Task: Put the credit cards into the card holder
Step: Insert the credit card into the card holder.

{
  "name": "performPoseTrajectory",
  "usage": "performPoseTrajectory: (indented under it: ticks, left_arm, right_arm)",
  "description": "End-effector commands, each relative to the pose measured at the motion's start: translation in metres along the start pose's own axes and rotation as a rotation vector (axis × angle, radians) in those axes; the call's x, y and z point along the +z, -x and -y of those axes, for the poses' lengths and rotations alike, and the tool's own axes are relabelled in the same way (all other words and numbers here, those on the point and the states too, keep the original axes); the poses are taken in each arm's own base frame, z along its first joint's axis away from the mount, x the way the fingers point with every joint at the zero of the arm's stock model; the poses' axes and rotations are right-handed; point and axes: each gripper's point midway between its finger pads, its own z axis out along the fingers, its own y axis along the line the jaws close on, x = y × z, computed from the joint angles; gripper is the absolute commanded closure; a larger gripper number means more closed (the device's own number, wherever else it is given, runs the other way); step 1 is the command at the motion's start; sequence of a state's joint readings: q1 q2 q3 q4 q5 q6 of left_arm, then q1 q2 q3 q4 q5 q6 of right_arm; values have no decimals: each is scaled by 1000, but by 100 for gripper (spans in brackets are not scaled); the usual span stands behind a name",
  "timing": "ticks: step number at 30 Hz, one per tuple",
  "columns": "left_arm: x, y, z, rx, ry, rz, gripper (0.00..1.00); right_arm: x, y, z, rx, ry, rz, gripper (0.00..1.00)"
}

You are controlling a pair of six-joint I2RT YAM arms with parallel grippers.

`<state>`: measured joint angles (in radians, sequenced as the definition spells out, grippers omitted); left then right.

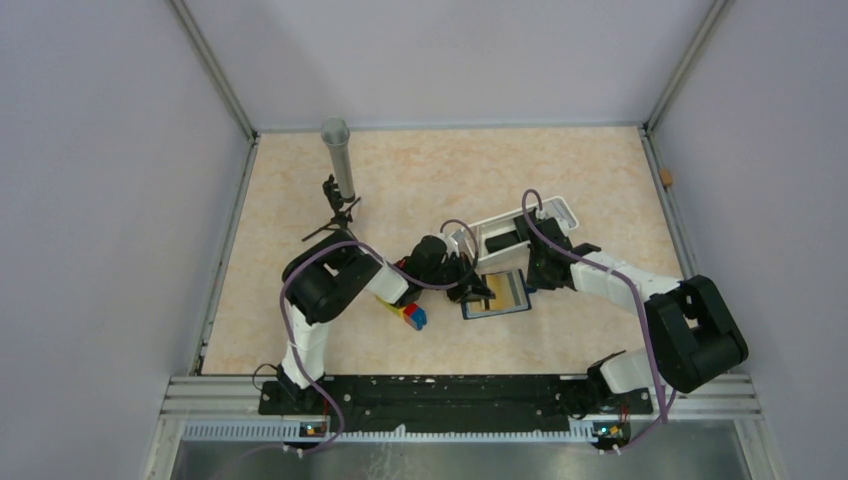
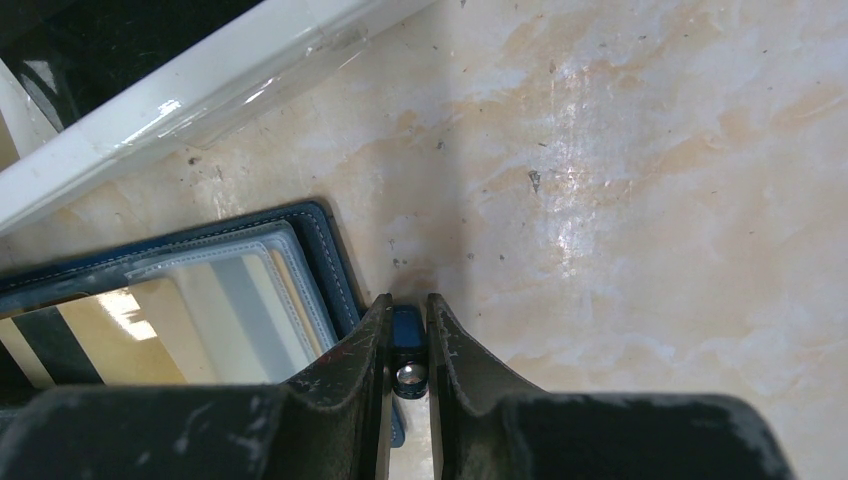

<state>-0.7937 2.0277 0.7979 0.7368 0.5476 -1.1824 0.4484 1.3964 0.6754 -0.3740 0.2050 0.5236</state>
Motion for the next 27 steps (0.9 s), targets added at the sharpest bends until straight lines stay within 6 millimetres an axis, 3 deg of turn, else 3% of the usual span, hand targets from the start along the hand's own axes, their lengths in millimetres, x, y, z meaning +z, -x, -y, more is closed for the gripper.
performPoseTrajectory:
  ticks: [1,12,20,27]
  left_arm:
    - [-4,-4,-30,-29,157,49,90]
    - [-20,2,-27,44,316,107,59]
    - [-32,6,-25,110,454,141,49]
    - [-46,8,-20,141,530,175,48]
  right_arm:
    - [2,-24,18,-38,-57,-80,95]
    - [-2,-21,15,-43,-28,-53,95]
    - [-3,-19,14,-47,-15,-40,95]
    - [-4,-19,13,-49,-3,-36,95]
